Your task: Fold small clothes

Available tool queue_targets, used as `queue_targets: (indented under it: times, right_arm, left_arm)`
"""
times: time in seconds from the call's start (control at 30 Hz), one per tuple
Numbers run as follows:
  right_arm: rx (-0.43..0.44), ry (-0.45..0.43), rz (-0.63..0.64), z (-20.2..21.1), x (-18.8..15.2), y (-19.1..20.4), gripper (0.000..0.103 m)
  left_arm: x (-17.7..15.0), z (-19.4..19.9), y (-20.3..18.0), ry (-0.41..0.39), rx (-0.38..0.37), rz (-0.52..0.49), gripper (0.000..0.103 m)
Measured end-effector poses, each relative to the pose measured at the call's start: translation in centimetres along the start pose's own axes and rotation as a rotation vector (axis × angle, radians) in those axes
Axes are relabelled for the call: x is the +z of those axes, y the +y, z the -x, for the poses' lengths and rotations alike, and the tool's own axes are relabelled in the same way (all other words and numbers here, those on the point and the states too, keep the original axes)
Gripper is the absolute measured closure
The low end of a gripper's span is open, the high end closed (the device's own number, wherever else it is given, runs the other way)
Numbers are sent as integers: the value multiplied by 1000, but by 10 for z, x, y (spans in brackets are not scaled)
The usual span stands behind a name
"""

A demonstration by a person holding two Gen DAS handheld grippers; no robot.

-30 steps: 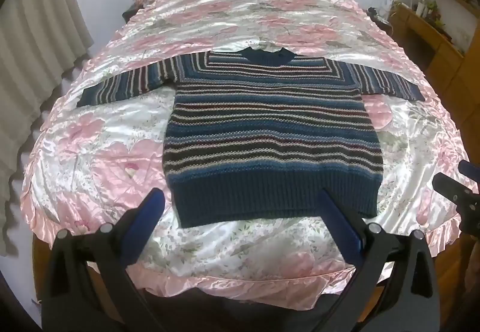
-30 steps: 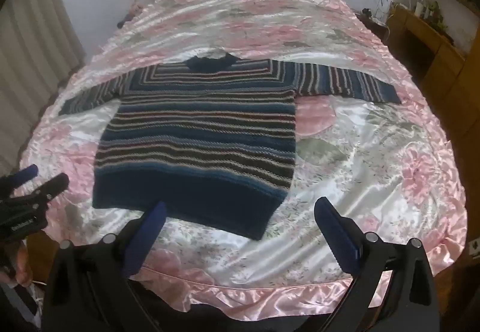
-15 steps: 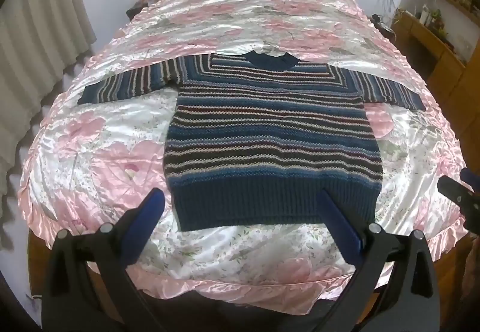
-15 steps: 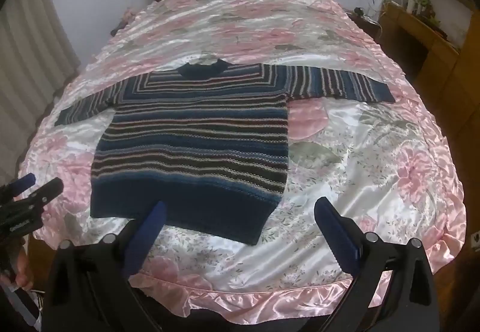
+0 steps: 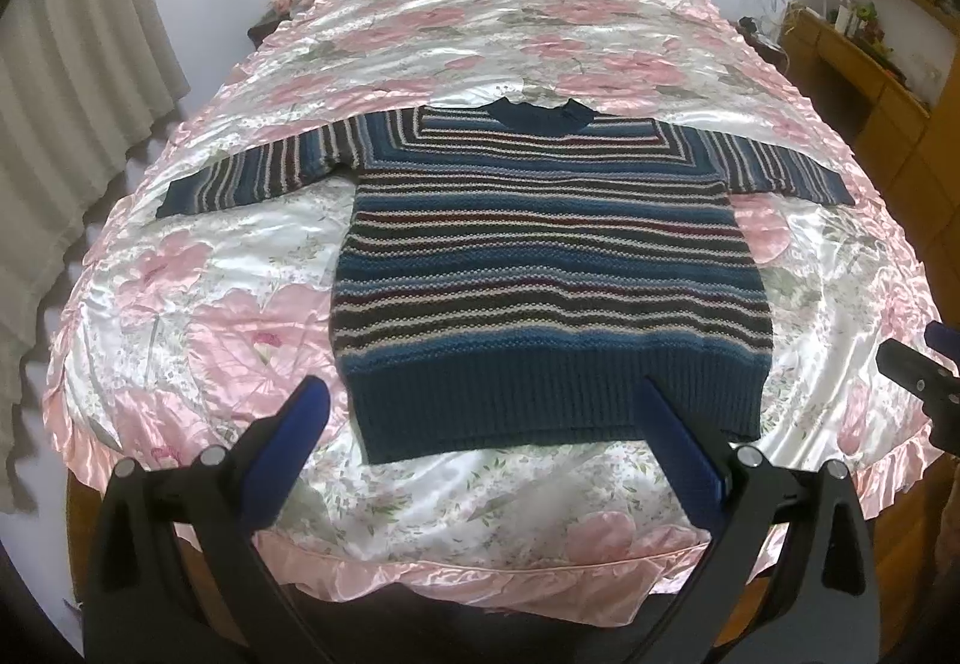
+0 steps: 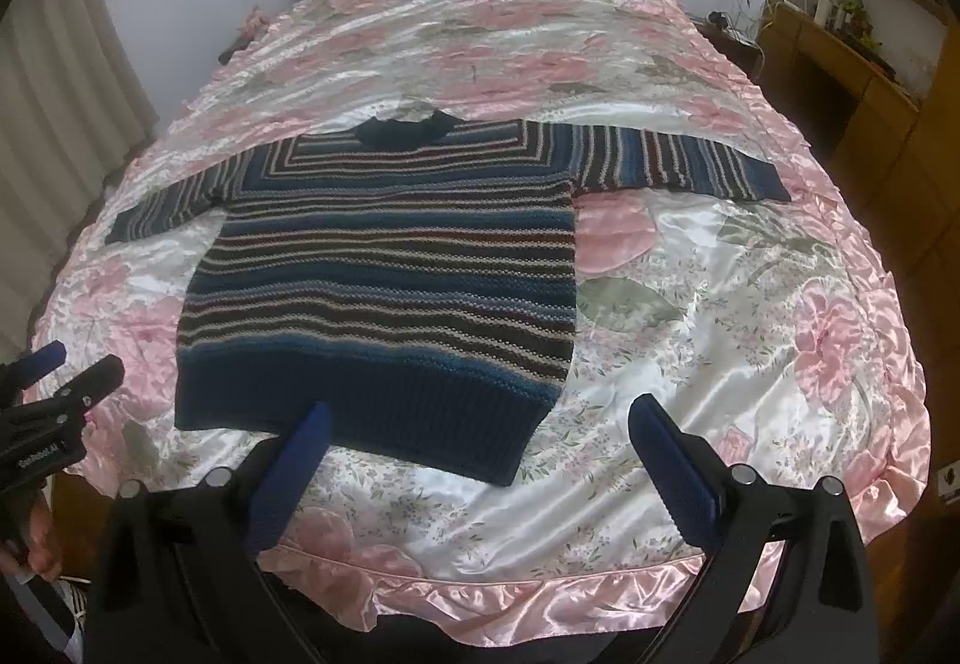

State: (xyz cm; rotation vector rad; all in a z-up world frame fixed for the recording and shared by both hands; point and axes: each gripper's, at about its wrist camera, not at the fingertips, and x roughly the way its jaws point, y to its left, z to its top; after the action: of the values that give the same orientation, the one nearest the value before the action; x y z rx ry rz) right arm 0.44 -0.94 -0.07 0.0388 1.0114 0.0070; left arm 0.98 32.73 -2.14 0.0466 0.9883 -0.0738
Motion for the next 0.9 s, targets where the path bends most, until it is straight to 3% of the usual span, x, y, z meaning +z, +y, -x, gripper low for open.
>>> queue_targets:
  times: [0.9]
  right_arm:
    - [7, 3, -8, 0, -1, -4, 4]
  left_arm:
    - [-1, -2, 3, 8, 0, -1, 3]
